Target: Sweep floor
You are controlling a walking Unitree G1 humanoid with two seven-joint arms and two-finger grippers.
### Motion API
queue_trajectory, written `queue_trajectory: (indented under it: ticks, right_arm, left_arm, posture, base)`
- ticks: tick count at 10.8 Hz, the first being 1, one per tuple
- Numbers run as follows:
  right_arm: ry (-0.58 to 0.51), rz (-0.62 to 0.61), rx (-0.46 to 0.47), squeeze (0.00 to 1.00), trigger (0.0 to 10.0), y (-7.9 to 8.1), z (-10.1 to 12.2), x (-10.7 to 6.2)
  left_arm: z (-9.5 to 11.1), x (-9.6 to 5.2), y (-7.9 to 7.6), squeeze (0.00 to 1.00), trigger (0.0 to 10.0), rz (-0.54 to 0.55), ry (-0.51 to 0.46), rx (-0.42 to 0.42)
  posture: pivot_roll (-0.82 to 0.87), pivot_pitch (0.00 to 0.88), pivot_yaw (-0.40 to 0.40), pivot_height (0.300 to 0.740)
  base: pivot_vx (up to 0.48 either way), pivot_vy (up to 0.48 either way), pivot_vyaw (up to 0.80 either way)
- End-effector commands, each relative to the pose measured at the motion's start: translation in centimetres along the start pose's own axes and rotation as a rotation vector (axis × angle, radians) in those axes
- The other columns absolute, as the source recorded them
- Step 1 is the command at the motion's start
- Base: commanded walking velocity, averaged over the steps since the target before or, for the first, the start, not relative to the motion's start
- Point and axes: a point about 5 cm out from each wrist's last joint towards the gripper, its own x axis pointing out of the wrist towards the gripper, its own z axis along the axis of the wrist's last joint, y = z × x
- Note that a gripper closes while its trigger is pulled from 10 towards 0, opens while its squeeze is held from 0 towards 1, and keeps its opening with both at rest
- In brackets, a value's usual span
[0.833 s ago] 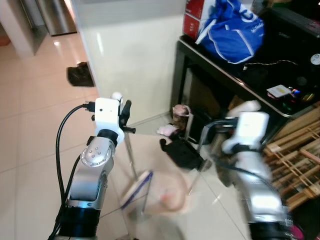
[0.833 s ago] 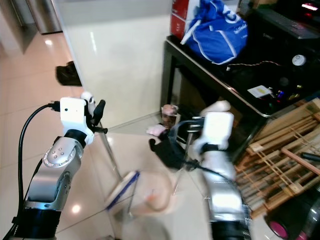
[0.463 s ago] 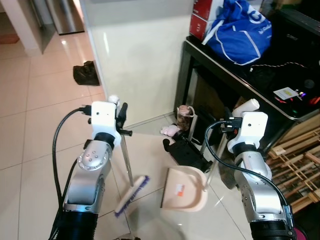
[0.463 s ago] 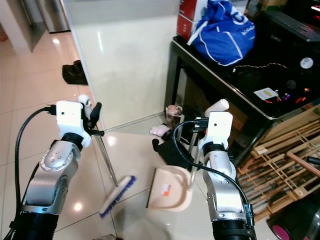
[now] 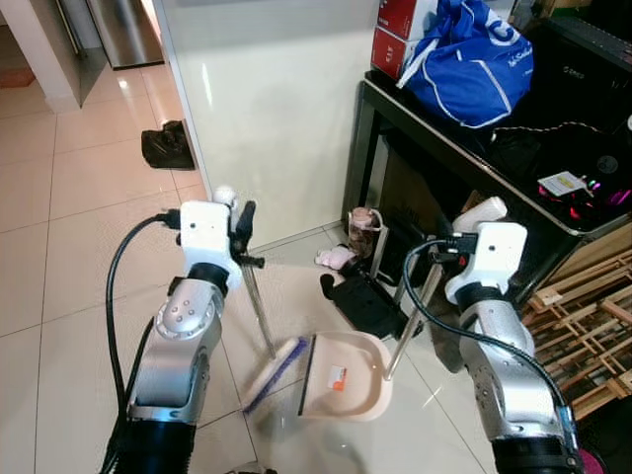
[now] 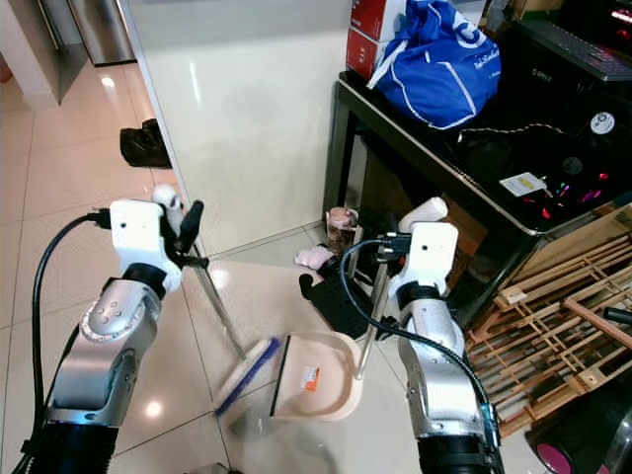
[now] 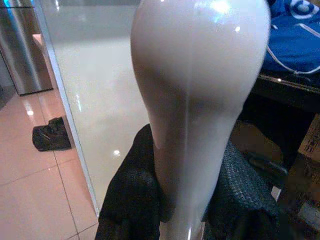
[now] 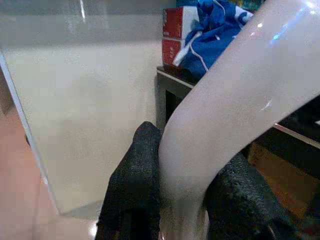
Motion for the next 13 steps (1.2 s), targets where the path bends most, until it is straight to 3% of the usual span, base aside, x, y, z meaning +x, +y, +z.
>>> queue_trajectory:
  ticks: [1,2,4,9,11,13]
  right_arm:
    - [-0.019,-0.022,-0.054,0.00,10.0,-0.4,0.9,-0.1]
    - [0.010,-0.036,-0.081,0.00,10.0,-0.8,0.6,-0.4]
    - [0.014,-0.104,-0.034,0.00,10.0,-1.6,0.9,-0.5]
    - [0.048,-0.192,-0.047,0.00,10.0,-2.7,1.1,-1.4]
    - [0.061,-0.229,-0.035,0.00,10.0,-3.3,1.5,-1.5]
    - [0.089,-0.249,-0.099,0.00,10.0,-3.5,1.6,-1.8]
  left_arm:
    - [0.7,0.4,-0.4,0.00,10.0,-0.029,-0.017,0.015]
    - [0.9,0.5,-0.8,0.00,10.0,-0.057,-0.020,0.039]
    - [0.9,0.6,-1.4,0.00,10.0,-0.071,-0.037,0.103]
    - [0.5,-0.5,-1.5,0.00,10.0,-0.090,-0.015,0.082]
    - [0.0,-0.4,-1.2,0.00,10.0,-0.099,0.010,0.098]
    - [-0.1,-0.9,-1.1,0.00,10.0,-0.122,0.030,0.079]
  posture:
    - [-0.06,0.000,-0.007,0.740]
    - [-0.06,0.000,-0.009,0.740]
    - [-0.06,0.000,-0.012,0.740]
    - [-0.06,0.000,0.007,0.740]
    - [-0.06,0.009,0.022,0.740]
    - [-0.06,0.011,0.007,0.740]
  base:
    - [0.000,0.000,0.00]
    - [0.000,0.000,0.00]
    - [0.000,0.000,-0.80]
    - [0.000,0.000,-0.80]
    - [0.000,0.000,0.00]
    - [0.000,0.000,-0.80]
